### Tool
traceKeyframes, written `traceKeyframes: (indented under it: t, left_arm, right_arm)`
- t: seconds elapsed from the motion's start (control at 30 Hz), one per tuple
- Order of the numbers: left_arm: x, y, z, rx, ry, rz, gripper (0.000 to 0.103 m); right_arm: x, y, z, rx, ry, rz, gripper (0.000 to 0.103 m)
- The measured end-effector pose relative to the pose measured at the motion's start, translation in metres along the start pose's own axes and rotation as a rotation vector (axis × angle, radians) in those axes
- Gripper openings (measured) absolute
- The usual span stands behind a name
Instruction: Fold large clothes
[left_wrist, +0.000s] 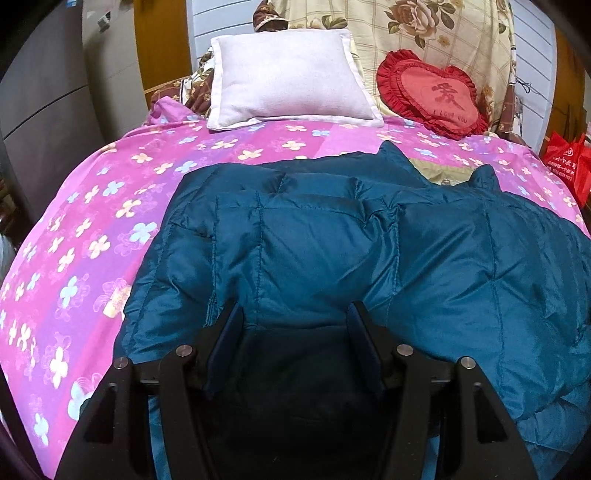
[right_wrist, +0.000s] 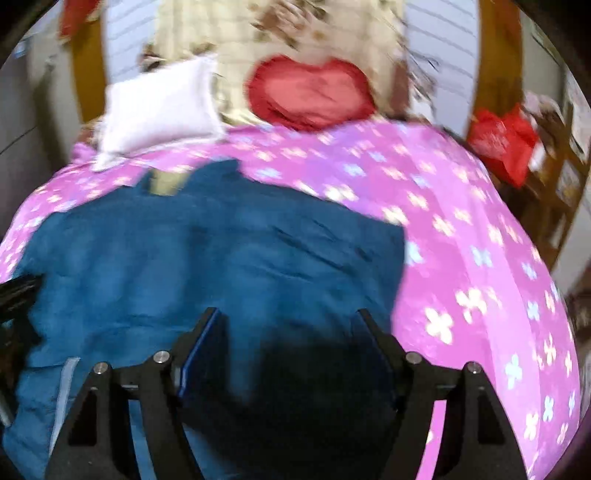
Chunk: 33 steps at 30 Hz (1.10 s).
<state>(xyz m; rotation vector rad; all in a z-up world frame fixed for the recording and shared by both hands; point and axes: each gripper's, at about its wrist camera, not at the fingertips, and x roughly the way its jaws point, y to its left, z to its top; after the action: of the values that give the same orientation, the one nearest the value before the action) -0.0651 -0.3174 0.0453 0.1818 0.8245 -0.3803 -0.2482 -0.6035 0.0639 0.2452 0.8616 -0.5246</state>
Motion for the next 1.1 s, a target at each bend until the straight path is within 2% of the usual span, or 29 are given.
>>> traceKeyframes:
  t: [0.07, 0.17, 0.3, 0.4, 0.5, 0.6, 0.73, 0.83, 0.93, 1.1]
  left_arm:
    - [0.001, 0.0, 0.0, 0.001, -0.001, 0.001, 0.04]
    - [0.001, 0.001, 0.0, -0.004, 0.001, -0.006, 0.04]
    - [0.0, 0.004, 0.0, -0.012, 0.0, -0.023, 0.04]
    - [-0.001, 0.004, 0.0, -0.005, -0.002, -0.014, 0.04]
    - [-0.001, 0.004, 0.0, -0.001, -0.005, -0.008, 0.04]
    - [-0.001, 0.003, -0.001, -0.002, -0.005, -0.009, 0.04]
    - [-0.001, 0.002, -0.001, 0.002, -0.009, -0.003, 0.041]
    - [-0.002, 0.003, -0.001, 0.0, -0.007, -0.009, 0.041]
    - [-0.006, 0.007, -0.002, -0.004, 0.009, -0.025, 0.041]
    - [-0.031, 0.02, -0.009, -0.02, 0.017, -0.024, 0.04]
  right_arm:
    - [0.022, -0.009, -0.003, 0.016, 0.049, 0.014, 0.078]
    - [0.028, -0.011, -0.004, 0.043, 0.044, 0.029, 0.079]
    - [0.002, -0.009, -0.005, 0.033, 0.014, 0.008, 0.079]
    - [-0.027, -0.001, -0.012, 0.006, -0.04, 0.034, 0.079]
    - [-0.037, 0.016, -0.016, -0.038, -0.056, 0.059, 0.079]
    - [-0.027, 0.034, -0.021, -0.072, -0.028, 0.08, 0.079]
    - [0.004, 0.051, -0.031, -0.122, 0.021, 0.03, 0.08]
    - [0.009, 0.053, -0.029, -0.109, 0.029, 0.028, 0.081]
    - [-0.001, 0.049, -0.029, -0.092, 0.049, 0.051, 0.081]
    - [-0.036, 0.034, -0.037, -0.052, 0.009, 0.087, 0.082]
